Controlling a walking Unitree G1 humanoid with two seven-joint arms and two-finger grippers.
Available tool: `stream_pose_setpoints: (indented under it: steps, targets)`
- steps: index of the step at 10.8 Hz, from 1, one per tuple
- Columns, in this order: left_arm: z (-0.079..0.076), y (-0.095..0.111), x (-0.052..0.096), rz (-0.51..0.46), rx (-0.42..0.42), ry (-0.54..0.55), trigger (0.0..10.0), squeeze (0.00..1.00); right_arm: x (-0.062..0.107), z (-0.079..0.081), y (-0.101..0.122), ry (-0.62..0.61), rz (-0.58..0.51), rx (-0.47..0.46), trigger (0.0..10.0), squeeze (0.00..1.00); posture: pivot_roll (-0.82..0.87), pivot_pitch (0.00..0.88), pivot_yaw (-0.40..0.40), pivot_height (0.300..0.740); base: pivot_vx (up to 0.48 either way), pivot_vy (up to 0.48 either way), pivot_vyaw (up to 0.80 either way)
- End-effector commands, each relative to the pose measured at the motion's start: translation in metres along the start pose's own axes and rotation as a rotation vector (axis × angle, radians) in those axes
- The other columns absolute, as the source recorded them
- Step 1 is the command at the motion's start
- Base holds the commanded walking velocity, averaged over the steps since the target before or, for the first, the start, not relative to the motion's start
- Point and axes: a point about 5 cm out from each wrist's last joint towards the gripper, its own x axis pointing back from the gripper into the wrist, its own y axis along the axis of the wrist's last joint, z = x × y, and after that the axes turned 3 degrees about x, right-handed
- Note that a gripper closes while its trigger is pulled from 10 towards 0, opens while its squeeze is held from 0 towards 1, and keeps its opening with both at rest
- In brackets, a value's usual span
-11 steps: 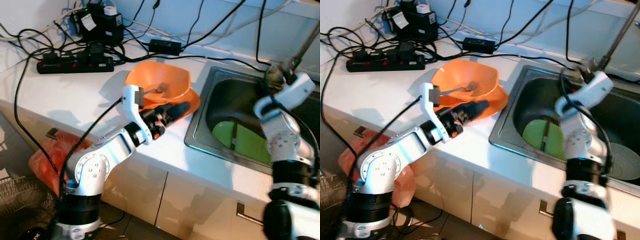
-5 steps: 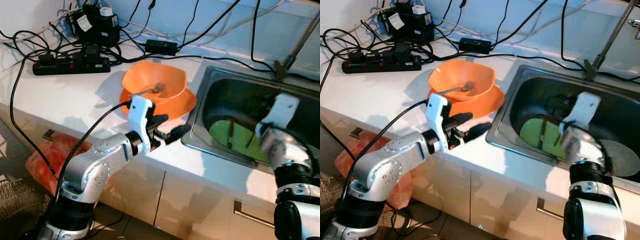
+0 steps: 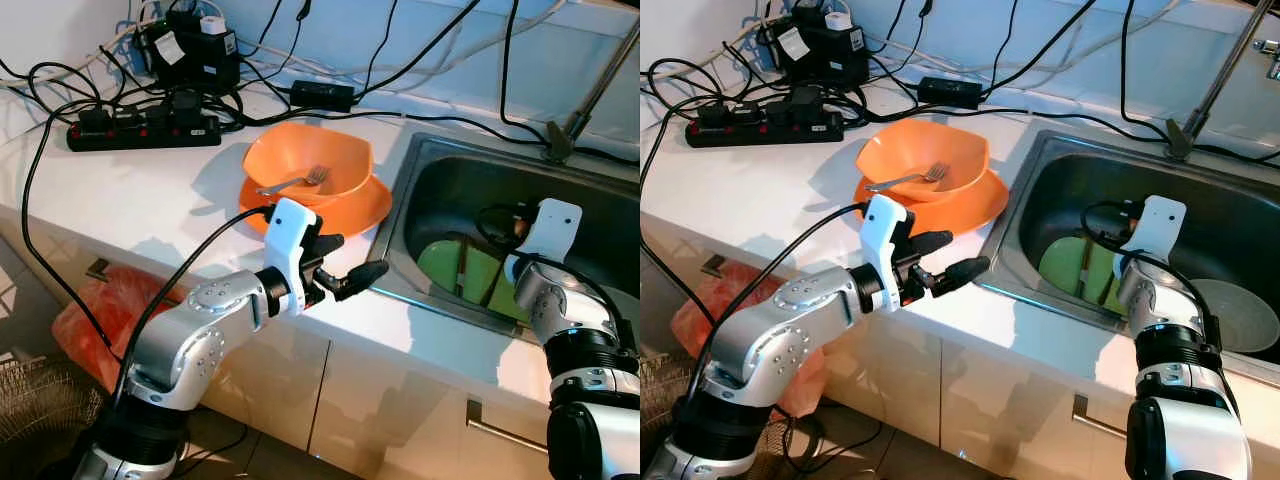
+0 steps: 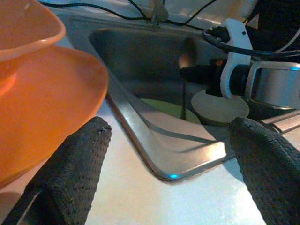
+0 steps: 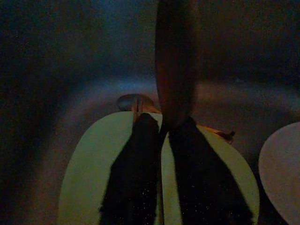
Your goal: Kitchen organization
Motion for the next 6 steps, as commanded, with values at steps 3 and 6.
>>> stream_pose_setpoints:
  steps: [3,6]
  targets:
    - [-0.001,0.0,-0.001,0.001,-0.033,-0.003,10.0,0.07,-0.001,-0.001,0.001,-0.003,0.024,0.022,10.0,1.0,0.07,0.016,-0.051,0.74,0.0,0.0,0.0]
    - [0.003,0.008,0.0,-0.035,-0.093,0.046,10.0,0.07,0.002,0.007,0.015,0.016,-0.073,0.04,10.0,1.0,0.07,0.016,-0.049,0.74,0.0,0.0,0.0]
